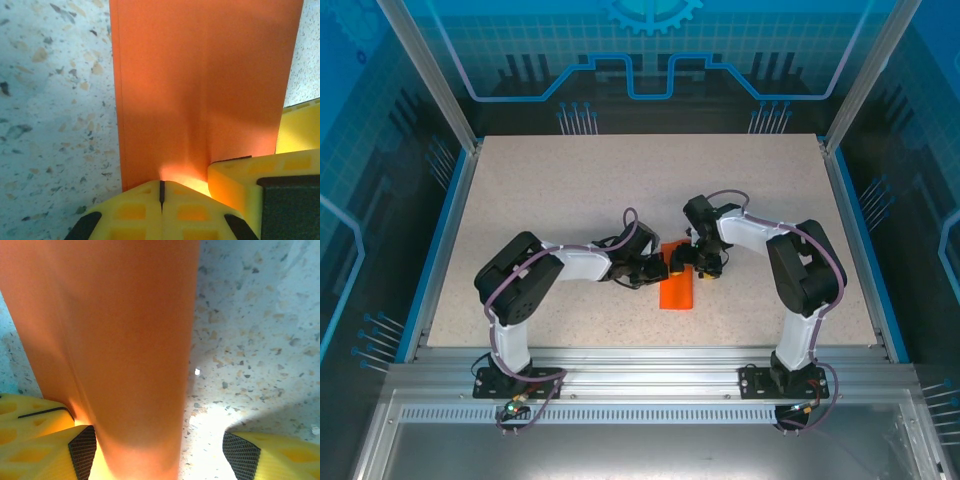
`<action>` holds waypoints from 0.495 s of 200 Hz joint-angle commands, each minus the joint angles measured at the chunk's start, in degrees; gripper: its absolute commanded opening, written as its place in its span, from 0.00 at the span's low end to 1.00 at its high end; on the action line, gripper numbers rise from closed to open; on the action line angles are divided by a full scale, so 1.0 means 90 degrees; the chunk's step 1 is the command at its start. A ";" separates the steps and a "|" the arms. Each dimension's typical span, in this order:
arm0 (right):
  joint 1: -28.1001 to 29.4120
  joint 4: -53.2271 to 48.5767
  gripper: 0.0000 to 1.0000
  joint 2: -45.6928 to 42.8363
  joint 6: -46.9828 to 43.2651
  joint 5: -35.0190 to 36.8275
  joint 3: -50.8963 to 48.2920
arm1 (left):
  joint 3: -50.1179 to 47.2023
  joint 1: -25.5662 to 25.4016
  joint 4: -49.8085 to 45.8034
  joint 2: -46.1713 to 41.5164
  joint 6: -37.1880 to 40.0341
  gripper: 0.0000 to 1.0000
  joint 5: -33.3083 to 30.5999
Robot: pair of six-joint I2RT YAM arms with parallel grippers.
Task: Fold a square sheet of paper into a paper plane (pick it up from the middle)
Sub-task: Hold the square sheet of paper at the center of the table.
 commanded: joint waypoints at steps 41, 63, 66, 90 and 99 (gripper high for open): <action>0.0047 0.0285 0.77 0.0167 -0.0119 0.0516 -0.0250 | 0.0058 -0.0108 -0.0553 0.0158 0.0025 0.00 -0.0205; -0.0090 0.0472 0.77 -0.0528 -0.0234 0.0204 -0.0357 | 0.0048 -0.0108 -0.0600 0.0136 0.0050 0.00 -0.0250; -0.0113 0.0502 0.77 -0.0647 -0.0251 0.0160 -0.0380 | 0.0046 -0.0108 -0.0602 0.0136 0.0049 0.00 -0.0249; -0.0352 0.0916 0.73 -0.1466 -0.0307 -0.0513 -0.0699 | 0.0052 -0.0112 -0.0626 0.0136 0.0059 0.00 -0.0263; -0.0464 0.1091 0.62 -0.1685 -0.0268 -0.0777 -0.0851 | 0.0065 -0.0108 -0.0625 0.0141 0.0064 0.00 -0.0263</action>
